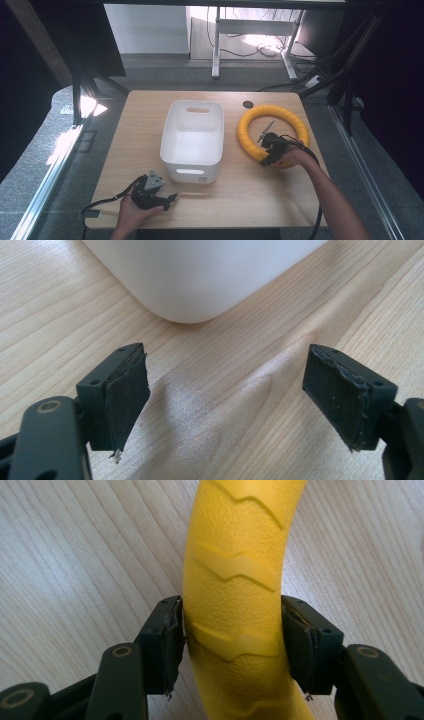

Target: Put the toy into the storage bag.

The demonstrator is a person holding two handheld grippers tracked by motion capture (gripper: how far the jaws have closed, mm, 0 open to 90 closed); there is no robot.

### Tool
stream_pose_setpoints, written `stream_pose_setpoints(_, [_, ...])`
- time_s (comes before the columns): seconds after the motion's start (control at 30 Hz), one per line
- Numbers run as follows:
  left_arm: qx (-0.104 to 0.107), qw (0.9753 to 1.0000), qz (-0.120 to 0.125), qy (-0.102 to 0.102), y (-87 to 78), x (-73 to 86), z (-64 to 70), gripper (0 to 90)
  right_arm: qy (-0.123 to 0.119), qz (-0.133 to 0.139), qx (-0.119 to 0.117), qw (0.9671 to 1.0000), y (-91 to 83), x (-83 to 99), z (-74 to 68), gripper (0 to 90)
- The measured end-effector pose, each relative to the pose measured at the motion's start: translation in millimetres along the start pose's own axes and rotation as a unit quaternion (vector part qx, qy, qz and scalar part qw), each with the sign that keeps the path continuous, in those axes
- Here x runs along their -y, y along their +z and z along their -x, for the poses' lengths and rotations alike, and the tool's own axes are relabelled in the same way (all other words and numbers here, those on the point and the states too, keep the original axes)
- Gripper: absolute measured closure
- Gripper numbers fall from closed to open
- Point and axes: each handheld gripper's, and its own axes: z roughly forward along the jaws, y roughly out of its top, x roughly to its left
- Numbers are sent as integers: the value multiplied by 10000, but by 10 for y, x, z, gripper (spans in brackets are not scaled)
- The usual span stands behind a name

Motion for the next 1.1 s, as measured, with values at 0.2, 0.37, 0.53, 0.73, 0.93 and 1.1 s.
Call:
stream_pose_setpoints(0.2, [1, 10000, -13, 1, 2, 0, 2, 187, -22, -148, 17, 9999, 41, -28, 5, 470])
stream_pose_setpoints(0.37, [11, 10000, -19, 5, 9, 2, 4, 187, -126, -151, -47, 9998, 40, -30, 23, 490])
stream_pose_setpoints(0.53, [9, 10000, -18, 4, 10, 2, 4, 187, -161, -121, -119, 9997, 36, -29, 34, 501])
stream_pose_setpoints(0.73, [3, 10000, -27, 8, 13, 2, 2, 187, -80, 202, -221, 9995, -31, -63, 27, 510])
stream_pose_setpoints(0.93, [-1, 10000, -10, 8, 5, 1, 2, 187, 256, 995, -542, 9932, -304, -89, 62, 514])
stream_pose_setpoints(1.1, [9, 10000, -28, 17, 15, 1, 1, 187, 411, 1483, -757, 9852, -449, -55, 102, 515])
